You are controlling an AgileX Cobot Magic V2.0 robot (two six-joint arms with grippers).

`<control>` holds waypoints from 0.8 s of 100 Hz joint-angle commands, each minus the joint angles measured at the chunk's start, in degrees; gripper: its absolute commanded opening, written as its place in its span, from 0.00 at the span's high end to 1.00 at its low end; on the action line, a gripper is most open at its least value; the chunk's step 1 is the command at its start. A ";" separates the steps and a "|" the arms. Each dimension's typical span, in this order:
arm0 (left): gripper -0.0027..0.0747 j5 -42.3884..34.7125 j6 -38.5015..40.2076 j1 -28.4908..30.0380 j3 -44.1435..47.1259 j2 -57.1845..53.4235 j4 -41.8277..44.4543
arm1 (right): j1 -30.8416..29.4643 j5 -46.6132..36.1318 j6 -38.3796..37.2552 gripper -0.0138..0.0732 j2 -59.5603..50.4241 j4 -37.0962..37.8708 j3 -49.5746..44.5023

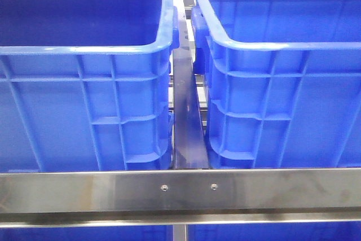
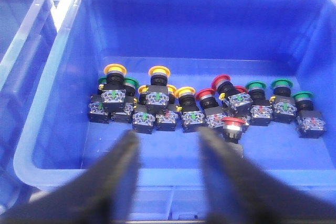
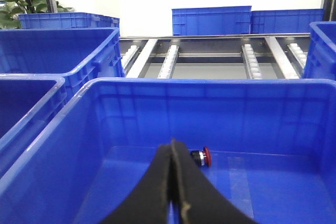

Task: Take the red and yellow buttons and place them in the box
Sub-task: 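Lower the left gripper onto a yellow-capped button in the button crate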

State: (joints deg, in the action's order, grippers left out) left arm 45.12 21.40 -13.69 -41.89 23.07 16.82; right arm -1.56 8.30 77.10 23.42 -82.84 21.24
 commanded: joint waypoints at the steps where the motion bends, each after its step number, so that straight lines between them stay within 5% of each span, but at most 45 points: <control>1: 0.39 -4.89 0.15 0.18 -1.48 0.44 0.97 | 0.01 0.04 0.61 0.92 0.13 -0.37 1.53; 26: 0.35 -5.77 0.15 0.18 -3.21 5.32 0.97 | 0.01 0.04 0.61 0.92 0.13 -0.48 1.53; 80: 0.35 -2.61 -1.59 0.18 -20.11 36.72 2.17 | 0.01 0.04 0.61 0.92 0.13 -0.48 1.53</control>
State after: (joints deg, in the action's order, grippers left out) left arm 45.18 19.87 -13.69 -57.90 56.62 17.58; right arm -1.56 8.33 77.21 23.42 -82.84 21.24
